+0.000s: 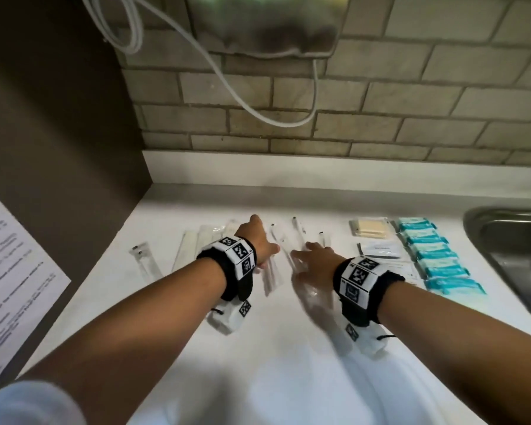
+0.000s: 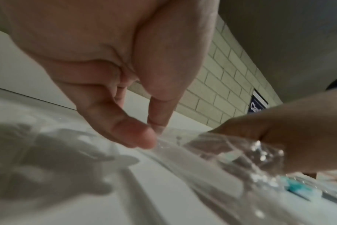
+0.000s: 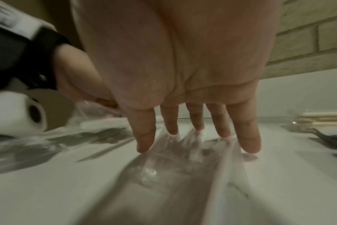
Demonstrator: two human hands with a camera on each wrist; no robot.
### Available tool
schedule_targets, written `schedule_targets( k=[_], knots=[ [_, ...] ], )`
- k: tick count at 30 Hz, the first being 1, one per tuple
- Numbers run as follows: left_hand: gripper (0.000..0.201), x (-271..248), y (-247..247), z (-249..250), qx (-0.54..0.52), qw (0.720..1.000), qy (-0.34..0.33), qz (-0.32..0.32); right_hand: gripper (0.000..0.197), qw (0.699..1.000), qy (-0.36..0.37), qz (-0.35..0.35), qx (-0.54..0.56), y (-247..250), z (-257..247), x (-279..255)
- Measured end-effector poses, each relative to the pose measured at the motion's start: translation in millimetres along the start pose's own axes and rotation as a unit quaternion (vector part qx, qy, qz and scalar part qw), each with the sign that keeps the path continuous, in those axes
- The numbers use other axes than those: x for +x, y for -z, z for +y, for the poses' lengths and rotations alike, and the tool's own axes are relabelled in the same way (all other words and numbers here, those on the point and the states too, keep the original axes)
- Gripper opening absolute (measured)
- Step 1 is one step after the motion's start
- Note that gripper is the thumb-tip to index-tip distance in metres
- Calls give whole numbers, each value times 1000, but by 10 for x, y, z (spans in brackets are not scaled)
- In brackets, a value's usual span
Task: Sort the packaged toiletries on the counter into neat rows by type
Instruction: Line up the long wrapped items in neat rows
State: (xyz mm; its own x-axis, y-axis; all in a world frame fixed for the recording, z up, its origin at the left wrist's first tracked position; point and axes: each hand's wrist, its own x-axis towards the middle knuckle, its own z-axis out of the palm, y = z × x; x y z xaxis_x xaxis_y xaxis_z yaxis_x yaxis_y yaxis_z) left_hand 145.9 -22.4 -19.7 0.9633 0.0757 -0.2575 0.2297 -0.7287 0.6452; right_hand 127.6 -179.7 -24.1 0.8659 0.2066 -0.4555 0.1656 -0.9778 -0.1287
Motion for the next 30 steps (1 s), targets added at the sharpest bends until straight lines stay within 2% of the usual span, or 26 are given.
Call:
schedule_targets(
  k=[3, 5, 8, 11, 13, 15, 17, 18, 23, 30],
  knots=[
    [53, 16, -120, 50, 36, 999, 3, -23, 57, 1000, 13, -3, 16, -5, 73, -113],
    [54, -16, -167, 70, 52, 998, 3, -44, 61, 999, 21, 20, 19, 57, 118, -197],
    [65, -55, -176, 65, 149, 987, -30, -51, 69, 997, 16, 64, -24, 166, 239, -259],
    [67, -77, -140, 73, 218, 974, -61, -28, 80, 995, 9, 26, -95, 234, 339, -323],
    [65, -132, -168, 127, 230, 968, -102, 0, 81, 994, 22, -14, -108, 228, 389, -385],
    [64, -223, -253, 229, 256, 951, -172, 13, 70, 992, 47, -41, -110, 211, 423, -427],
    [66, -314, -385, 332, 304, 925, -230, 0, 65, 989, 67, -43, -121, 218, 454, -435],
    [68, -334, -455, 362, 329, 914, -237, -16, 66, 988, 73, -40, -129, 232, 472, -427],
    [73, -319, -652, 417, 417, 886, -194, -61, 63, 986, 89, -32, -135, 307, 676, -362],
    [76, -350, -707, 532, 414, 882, -195, -114, 46, 991, 91, -26, -96, 348, 924, -232]
  ],
)
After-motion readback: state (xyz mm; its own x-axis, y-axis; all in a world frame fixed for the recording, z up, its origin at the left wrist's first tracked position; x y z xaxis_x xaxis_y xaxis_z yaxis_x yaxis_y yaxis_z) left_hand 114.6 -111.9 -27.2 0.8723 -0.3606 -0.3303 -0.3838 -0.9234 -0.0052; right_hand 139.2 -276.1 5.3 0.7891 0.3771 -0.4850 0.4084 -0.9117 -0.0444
